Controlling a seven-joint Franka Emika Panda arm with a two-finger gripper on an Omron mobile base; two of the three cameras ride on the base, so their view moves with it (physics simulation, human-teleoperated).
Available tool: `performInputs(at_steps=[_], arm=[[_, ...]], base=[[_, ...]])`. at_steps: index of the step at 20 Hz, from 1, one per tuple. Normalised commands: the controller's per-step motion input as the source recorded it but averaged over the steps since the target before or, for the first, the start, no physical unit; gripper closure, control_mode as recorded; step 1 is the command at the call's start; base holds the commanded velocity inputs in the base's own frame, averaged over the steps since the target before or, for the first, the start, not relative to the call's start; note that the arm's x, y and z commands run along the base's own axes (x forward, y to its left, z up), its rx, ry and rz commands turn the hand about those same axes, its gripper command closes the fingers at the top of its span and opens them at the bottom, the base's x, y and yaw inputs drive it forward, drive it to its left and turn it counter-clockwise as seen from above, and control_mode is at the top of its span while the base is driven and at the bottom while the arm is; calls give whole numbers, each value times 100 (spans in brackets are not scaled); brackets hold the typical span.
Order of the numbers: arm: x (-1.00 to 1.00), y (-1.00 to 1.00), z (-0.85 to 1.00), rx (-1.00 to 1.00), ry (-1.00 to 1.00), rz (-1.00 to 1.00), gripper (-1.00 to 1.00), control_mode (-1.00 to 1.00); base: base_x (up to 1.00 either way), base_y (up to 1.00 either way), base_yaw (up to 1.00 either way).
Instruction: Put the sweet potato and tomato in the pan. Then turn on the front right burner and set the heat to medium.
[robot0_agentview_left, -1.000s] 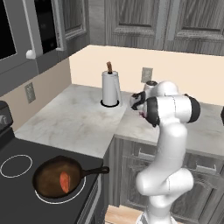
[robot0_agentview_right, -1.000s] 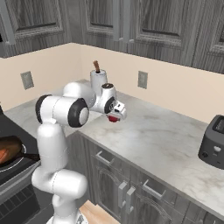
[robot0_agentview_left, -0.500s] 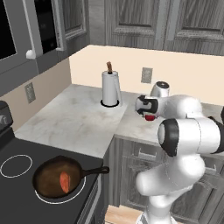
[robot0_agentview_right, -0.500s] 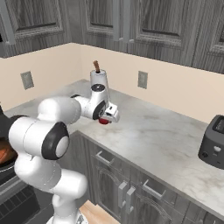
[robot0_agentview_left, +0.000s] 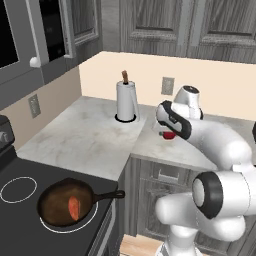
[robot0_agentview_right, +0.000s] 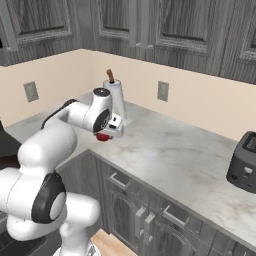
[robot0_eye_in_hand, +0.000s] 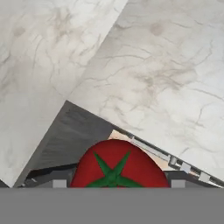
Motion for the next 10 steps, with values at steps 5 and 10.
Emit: performInputs(at_steps=[5, 10], arm=[[-47, 61, 4, 2, 7, 16, 100, -100], [-44, 57, 0, 3, 6, 18, 100, -100]], base=[[0, 0, 0], [0, 0, 0]])
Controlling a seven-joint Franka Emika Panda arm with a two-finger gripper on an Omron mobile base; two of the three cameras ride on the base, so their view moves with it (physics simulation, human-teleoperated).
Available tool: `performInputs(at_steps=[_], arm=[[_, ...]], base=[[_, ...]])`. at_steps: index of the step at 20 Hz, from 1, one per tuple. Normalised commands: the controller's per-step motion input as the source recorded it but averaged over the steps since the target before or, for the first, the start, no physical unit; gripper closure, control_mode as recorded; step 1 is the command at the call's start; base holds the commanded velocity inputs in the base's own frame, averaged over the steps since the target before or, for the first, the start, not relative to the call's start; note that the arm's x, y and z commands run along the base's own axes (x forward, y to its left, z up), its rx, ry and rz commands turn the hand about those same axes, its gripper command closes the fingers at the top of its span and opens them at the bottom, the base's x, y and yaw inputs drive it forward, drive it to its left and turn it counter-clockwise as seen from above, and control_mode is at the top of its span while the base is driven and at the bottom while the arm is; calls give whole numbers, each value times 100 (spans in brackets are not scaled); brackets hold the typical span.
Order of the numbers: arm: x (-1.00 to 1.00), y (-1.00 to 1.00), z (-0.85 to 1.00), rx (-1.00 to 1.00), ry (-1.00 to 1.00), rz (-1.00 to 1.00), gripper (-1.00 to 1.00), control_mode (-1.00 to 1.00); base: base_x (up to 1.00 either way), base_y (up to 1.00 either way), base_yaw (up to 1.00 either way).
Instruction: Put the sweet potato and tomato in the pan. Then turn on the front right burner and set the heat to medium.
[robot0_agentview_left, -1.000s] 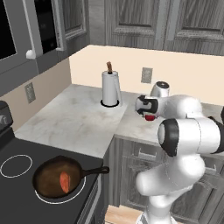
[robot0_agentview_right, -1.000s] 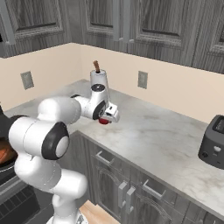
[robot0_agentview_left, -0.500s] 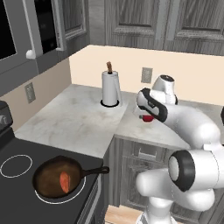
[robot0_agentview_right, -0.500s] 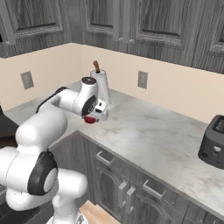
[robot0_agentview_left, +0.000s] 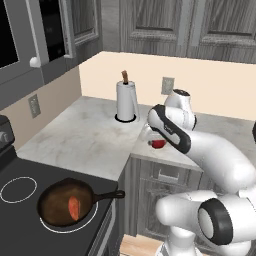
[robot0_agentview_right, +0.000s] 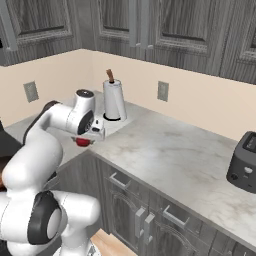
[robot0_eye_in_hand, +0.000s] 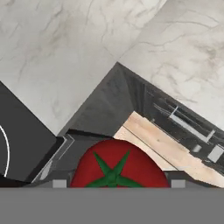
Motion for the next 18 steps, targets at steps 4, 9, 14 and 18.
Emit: performInputs(at_steps=[4, 9, 14, 18], arm=[[-24, 45, 0, 8, 9, 19, 100, -100], [-11, 59, 0, 9, 14, 20, 100, -100], [-11, 69, 0, 9, 17, 21, 100, -100], [-20, 71, 0, 8, 14, 20, 100, -100]], base=[[0, 0, 0], [0, 0, 0], [0, 0, 0], [0, 0, 0]])
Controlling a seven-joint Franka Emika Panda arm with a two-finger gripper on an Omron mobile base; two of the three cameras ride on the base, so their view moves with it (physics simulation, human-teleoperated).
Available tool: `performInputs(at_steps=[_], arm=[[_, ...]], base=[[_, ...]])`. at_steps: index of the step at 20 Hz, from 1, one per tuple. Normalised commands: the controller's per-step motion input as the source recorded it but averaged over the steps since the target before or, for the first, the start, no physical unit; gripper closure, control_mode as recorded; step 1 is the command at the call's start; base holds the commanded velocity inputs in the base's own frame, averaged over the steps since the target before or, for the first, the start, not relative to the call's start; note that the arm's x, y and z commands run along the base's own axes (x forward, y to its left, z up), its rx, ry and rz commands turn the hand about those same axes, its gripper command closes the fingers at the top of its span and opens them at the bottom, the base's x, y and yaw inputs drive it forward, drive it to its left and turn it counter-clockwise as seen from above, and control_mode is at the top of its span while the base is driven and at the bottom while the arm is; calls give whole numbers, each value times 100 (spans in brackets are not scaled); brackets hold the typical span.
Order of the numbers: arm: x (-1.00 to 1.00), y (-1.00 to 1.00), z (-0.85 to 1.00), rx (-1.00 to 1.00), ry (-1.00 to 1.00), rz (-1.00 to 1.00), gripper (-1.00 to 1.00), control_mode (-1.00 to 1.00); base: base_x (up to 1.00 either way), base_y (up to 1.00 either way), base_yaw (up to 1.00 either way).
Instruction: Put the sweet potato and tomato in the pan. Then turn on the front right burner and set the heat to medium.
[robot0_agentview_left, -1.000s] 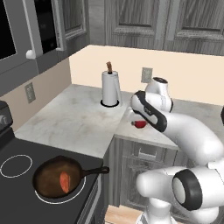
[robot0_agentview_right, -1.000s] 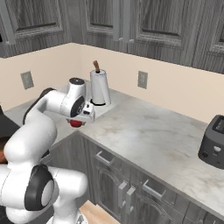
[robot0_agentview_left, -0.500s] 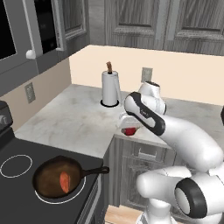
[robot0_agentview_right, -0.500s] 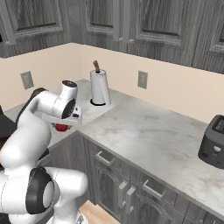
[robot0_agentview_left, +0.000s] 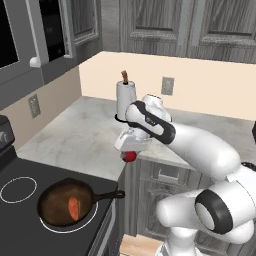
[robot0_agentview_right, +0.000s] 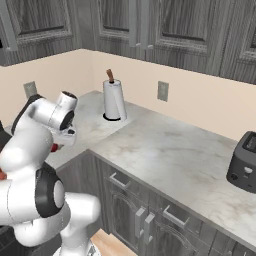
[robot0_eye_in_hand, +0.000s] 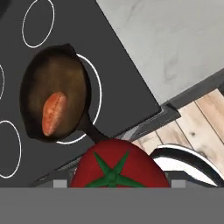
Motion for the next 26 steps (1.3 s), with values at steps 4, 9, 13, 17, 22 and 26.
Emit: performInputs(at_steps=[4, 9, 13, 17, 22, 26], arm=[[-28, 75, 0, 3, 12, 18, 100, -100], [-12, 78, 0, 0, 12, 11, 100, -100], [-11, 73, -7, 0, 8, 2, 100, -100], [-14, 54, -17, 0, 1, 0, 100, -100], [-16, 39, -28, -3, 0, -5, 100, -100], [-3, 21, -39, -5, 0, -9, 100, -100]], base=[[0, 0, 0], [0, 0, 0], [0, 0, 0], [0, 0, 0], [0, 0, 0], [0, 0, 0]])
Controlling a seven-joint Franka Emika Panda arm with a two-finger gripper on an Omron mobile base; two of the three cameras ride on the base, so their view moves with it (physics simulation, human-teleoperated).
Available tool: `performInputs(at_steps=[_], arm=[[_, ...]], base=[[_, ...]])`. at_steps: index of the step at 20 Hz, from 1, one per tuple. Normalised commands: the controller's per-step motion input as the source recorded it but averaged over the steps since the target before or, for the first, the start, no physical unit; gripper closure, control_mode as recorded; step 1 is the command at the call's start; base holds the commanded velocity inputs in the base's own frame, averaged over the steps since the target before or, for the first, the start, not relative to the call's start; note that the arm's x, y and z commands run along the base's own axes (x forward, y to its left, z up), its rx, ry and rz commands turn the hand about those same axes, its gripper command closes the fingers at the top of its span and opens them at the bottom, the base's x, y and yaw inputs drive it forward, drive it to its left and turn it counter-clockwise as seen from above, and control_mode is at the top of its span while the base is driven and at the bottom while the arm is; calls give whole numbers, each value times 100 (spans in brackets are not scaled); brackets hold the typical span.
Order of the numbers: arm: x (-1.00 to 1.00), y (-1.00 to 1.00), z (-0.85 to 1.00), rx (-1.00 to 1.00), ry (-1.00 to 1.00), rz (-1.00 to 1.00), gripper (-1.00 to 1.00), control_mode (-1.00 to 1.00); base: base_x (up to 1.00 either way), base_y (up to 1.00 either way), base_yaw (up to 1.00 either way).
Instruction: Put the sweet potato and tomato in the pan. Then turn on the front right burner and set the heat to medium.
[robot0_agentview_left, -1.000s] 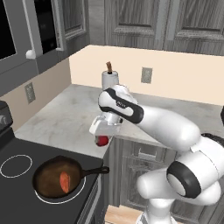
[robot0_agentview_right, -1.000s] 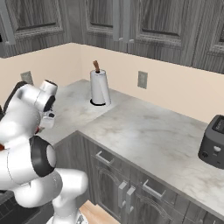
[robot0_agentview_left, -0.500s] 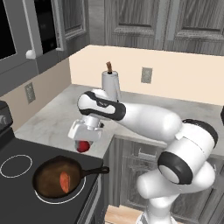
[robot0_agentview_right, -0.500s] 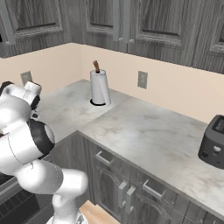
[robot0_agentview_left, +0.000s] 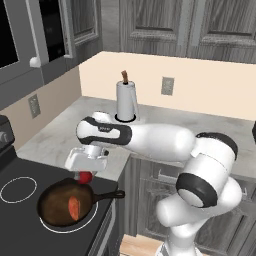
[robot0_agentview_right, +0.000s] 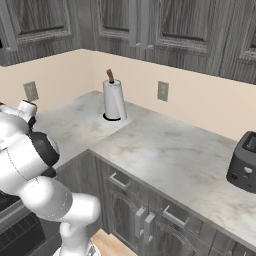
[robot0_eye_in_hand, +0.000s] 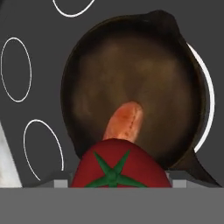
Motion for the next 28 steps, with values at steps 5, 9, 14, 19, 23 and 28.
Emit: performInputs(at_steps=[5, 9, 14, 19, 23, 28], arm=[[0, 17, -43, -6, 0, -9, 100, -100], [0, 24, -35, -6, 0, -10, 100, -100], [0, 19, -27, -5, 0, -9, 100, -100], [0, 3, -17, -2, 0, -5, 100, -100], [0, 1, -11, 0, 0, -4, 100, -100], [0, 22, -4, -4, -1, -5, -100, -100]], base=[[0, 0, 0], [0, 0, 0], [0, 0, 0], [0, 0, 0], [0, 0, 0], [0, 0, 0]])
